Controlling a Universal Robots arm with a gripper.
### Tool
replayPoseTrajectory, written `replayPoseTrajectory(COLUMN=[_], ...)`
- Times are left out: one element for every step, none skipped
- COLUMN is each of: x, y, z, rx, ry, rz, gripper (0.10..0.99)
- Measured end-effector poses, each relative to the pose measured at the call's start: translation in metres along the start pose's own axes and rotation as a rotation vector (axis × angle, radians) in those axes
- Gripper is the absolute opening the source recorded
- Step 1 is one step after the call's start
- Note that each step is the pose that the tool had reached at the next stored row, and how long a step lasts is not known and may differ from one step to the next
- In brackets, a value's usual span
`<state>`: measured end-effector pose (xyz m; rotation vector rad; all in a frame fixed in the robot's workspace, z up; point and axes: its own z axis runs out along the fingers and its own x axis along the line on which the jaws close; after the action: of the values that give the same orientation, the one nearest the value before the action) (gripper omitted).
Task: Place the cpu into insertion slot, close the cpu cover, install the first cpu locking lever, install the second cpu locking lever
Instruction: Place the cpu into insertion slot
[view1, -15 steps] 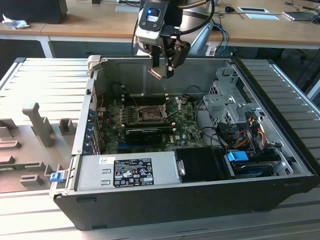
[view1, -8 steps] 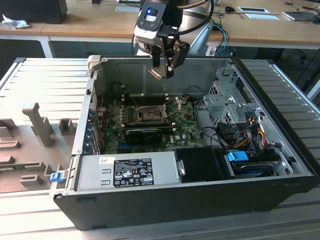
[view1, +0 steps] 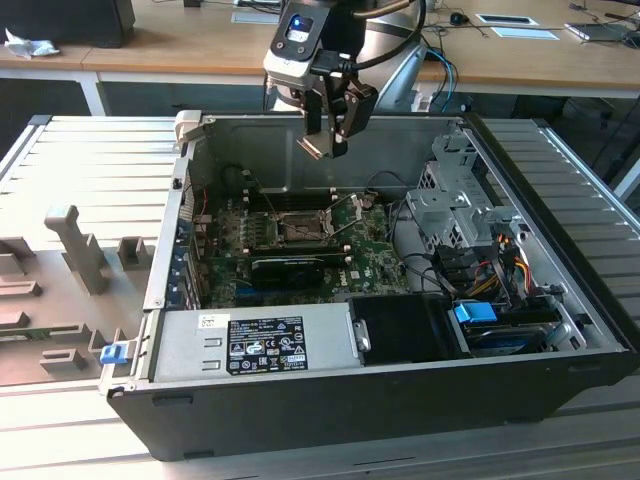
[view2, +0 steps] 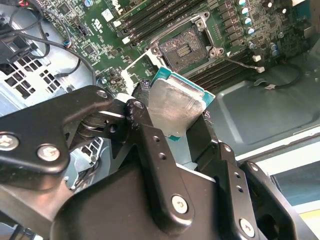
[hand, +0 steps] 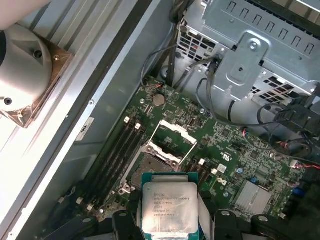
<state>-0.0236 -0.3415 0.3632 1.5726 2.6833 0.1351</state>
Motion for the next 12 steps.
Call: replayPoseTrajectory(x=[0.0,0.0,0.0,0.0,0.0,0.0,0.0,0.0,0.0,0.0,0.0,0.0], y=[0.0,0.0,0.0,0.0,0.0,0.0,0.0,0.0,0.0,0.0,0.0,0.0], z=[0.0,0.0001,0.0001,0.0002,0.0002,0.0002,0.0002,0.0002,0.0002,0.0002,0.0003,0.0003], rx=[0.0,0.0,-0.001,-0.001,-0.001,-0.001,-0.001,-0.001,-0.001,-0.001,-0.002,-0.002], ry=[-0.0004,-0.0018,-0.0025,-0.0034,-0.004,-0.0045,-0.005,-0.0054,-0.006,-0.0065,-0.0071,-0.0076], rz=[0.004,0.021,0.029,0.038,0.045,0.05,0.056,0.061,0.067,0.072,0.08,0.085], gripper=[0.537,0.537,0.537,0.537,0.537,0.537,0.537,0.537,0.537,0.537,0.537,0.537])
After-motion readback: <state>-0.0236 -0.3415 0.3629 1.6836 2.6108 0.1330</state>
